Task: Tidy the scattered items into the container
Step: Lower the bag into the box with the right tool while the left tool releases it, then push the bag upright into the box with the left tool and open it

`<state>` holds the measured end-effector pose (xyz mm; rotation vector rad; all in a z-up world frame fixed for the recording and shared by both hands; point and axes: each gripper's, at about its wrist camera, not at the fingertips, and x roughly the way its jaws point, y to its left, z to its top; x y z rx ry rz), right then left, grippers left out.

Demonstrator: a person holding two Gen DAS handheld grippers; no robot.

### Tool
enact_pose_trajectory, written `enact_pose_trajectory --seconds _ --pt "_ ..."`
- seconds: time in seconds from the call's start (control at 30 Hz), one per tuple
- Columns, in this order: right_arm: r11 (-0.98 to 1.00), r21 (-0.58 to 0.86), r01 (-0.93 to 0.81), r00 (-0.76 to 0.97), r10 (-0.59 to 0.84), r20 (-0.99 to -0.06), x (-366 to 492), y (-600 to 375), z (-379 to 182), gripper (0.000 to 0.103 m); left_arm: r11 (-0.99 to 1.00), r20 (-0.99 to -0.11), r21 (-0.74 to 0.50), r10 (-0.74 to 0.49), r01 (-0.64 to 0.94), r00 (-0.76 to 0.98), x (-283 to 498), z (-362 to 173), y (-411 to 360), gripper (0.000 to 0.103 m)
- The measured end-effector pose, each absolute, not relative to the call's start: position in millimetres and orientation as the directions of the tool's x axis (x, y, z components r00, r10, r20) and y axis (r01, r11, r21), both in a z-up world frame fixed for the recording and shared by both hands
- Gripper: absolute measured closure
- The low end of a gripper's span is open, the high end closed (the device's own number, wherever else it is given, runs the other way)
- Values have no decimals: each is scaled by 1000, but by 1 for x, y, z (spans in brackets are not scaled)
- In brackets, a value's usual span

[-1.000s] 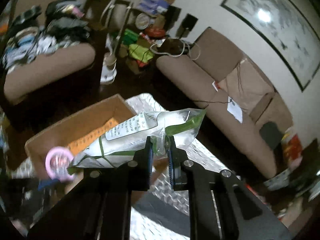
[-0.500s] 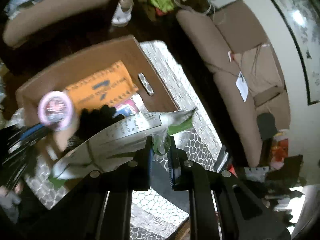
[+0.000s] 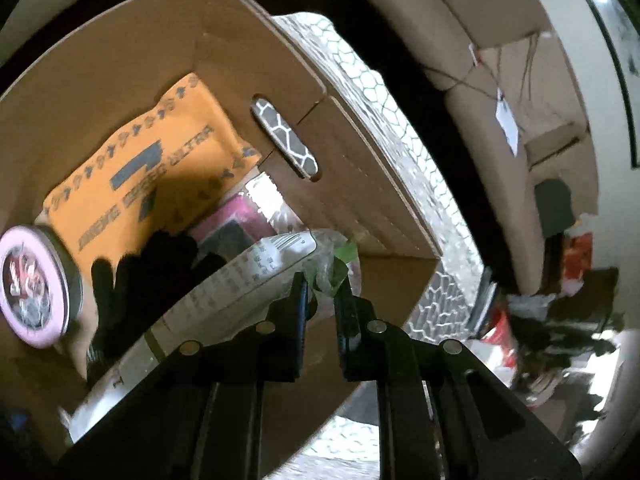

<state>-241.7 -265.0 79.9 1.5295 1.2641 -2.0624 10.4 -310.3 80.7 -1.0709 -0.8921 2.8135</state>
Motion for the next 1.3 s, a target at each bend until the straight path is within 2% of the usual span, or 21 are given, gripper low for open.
enact_pose_trajectory --seconds 0.07,0.13,0.23,0.6,0.67,0.73,0.77,0.8,0.83,0.9,0.97,1.03,1.1,1.17,1.3 --pt "-617 -447 648 -396 229 -889 -246 -266 75 88 -844 -616 -500 189 194 -765 11 81 -308 97" --pt "-663 -408 628 -395 180 -901 -248 -267 76 75 -849 -620 -488 173 203 -765 12 82 -308 96" --pt "-746 -274 607 -337 71 -939 -253 -261 81 63 -846 -626 -488 167 215 -762 12 81 -310 92" --pt "-760 -78 645 -374 -225 -900 -208 -197 141 63 -859 -645 -457 143 229 -750 9 84 -308 91" --pt "-756 -43 653 -376 -275 -885 -195 -177 148 63 -873 -656 -422 106 246 -748 8 85 -310 81" --pt "-756 0 655 -367 -317 -875 -183 -161 155 63 -881 -660 -408 103 240 -745 5 89 -314 61" --pt "-751 29 660 -353 -343 -870 -177 -152 158 63 -878 -652 -419 115 231 -749 4 91 -317 55" --pt "-746 46 665 -350 -365 -863 -171 -145 163 63 -876 -650 -428 127 223 -750 2 93 -321 45" --pt "-735 64 675 -350 -395 -850 -160 -135 170 63 -882 -664 -418 132 218 -736 -4 95 -324 39" --pt "-715 84 694 -354 -440 -825 -142 -118 181 63 -922 -726 -330 111 202 -679 -22 100 -325 39" --pt "-689 111 717 -359 -500 -789 -116 -96 192 62 -976 -799 -124 -7 176 -601 -44 110 -316 39" --pt "-666 157 730 -350 -560 -751 -92 -75 197 58 -996 -843 22 -65 86 -535 -65 112 -305 38" --pt "-653 178 737 -353 -595 -722 -71 -53 196 57 -998 -895 57 -52 0 -444 -84 102 -299 38" --pt "-658 186 729 -376 -613 -695 -48 -28 192 57 -997 -943 44 -21 -59 -333 -102 80 -298 38" --pt "-681 231 694 -407 -637 -655 -24 17 177 56 -992 -984 41 -20 -118 -179 -118 39 -292 38"
